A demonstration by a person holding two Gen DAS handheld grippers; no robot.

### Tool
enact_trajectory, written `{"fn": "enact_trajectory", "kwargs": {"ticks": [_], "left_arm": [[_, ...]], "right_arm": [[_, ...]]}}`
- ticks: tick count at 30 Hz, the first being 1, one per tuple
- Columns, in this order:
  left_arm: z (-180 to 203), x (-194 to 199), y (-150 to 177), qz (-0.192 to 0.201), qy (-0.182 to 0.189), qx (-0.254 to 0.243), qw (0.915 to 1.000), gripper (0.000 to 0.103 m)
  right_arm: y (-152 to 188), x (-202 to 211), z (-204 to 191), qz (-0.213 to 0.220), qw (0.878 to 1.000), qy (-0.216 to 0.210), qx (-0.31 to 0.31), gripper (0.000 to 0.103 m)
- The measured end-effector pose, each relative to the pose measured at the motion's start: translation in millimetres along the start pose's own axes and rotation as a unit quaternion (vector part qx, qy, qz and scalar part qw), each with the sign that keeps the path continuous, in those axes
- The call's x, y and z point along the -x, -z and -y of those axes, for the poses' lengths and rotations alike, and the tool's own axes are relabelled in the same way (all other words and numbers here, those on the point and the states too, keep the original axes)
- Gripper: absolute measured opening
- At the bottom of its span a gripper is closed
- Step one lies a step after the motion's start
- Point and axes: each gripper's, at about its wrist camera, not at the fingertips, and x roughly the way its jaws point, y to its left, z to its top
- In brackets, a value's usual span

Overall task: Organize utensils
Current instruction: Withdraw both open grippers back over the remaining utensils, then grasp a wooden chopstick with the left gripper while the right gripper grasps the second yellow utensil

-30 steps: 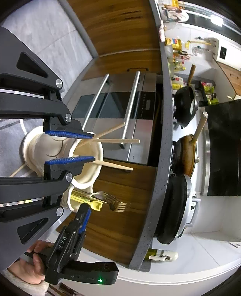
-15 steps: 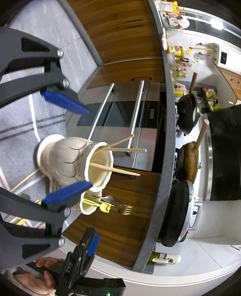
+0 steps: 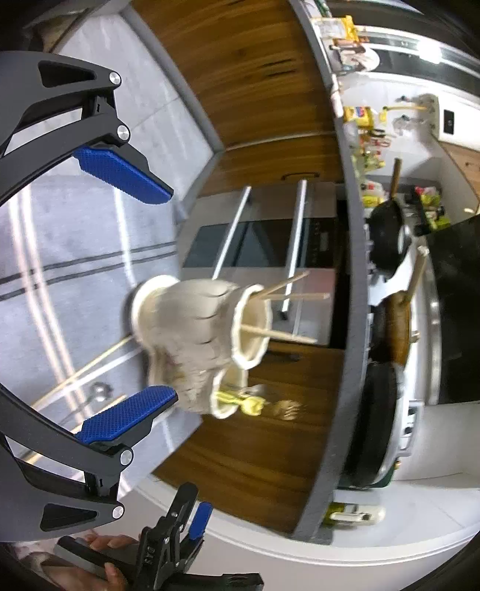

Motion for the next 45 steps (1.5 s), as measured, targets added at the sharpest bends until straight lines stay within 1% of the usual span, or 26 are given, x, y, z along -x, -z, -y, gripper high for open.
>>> {"fn": "enact_trajectory", "kwargs": {"ticks": [5, 13, 19, 24, 28, 30, 32, 35, 36, 38, 39, 40, 41, 42, 43, 45], "left_arm": [[10, -1, 21, -0.04, 0.0, -0.006, 0.9992, 0.098], [18, -6, 51, -0.099, -0.009, -0.024, 0.9948, 0.098], [20, -9, 63, -0.116, -0.005, -0.024, 0.993, 0.098], [24, -14, 69, -0.126, -0.005, -0.032, 0.9915, 0.098], [25, -16, 70, -0.13, -0.001, -0.034, 0.9909, 0.098], [25, -17, 70, -0.131, -0.001, -0.034, 0.9907, 0.098], [25, -18, 70, -0.133, 0.0, -0.032, 0.9906, 0.098], [26, -20, 70, -0.135, 0.002, -0.033, 0.9903, 0.098], [27, -20, 70, -0.135, 0.002, -0.034, 0.9903, 0.098], [27, -21, 70, -0.136, 0.003, -0.034, 0.9902, 0.098], [28, -21, 70, -0.136, 0.004, -0.034, 0.9901, 0.098], [28, -21, 70, -0.136, 0.005, -0.034, 0.9901, 0.098], [28, -21, 70, -0.136, 0.005, -0.035, 0.99, 0.098], [28, -21, 71, -0.137, 0.005, -0.035, 0.9899, 0.098], [29, -21, 71, -0.138, 0.005, -0.035, 0.9898, 0.098], [29, -21, 71, -0.139, 0.006, -0.035, 0.9897, 0.098]], "right_arm": [[20, -4, -3, -0.047, 0.999, 0.008, 0.001, 0.098], [47, -14, -12, -0.101, 0.995, 0.02, 0.016, 0.098], [59, -28, -22, -0.132, 0.99, 0.032, 0.035, 0.098], [64, -43, -26, -0.165, 0.985, 0.024, 0.034, 0.097], [65, -46, -30, -0.172, 0.984, 0.021, 0.044, 0.095], [65, -48, -31, -0.177, 0.983, 0.02, 0.048, 0.09], [65, -50, -31, -0.183, 0.982, 0.019, 0.05, 0.079], [66, -53, -32, -0.194, 0.98, 0.013, 0.051, 0.066], [66, -54, -33, -0.196, 0.979, 0.01, 0.051, 0.063], [66, -56, -35, -0.199, 0.978, 0.009, 0.053, 0.052], [66, -57, -36, -0.201, 0.978, 0.008, 0.054, 0.049], [67, -59, -37, -0.204, 0.977, 0.008, 0.055, 0.04], [67, -61, -38, -0.209, 0.976, 0.006, 0.054, 0.035], [67, -62, -38, -0.212, 0.976, 0.003, 0.053, 0.034], [67, -64, -38, -0.217, 0.975, -0.001, 0.048, 0.031], [68, -68, -37, -0.225, 0.974, -0.008, 0.038, 0.029]]}}
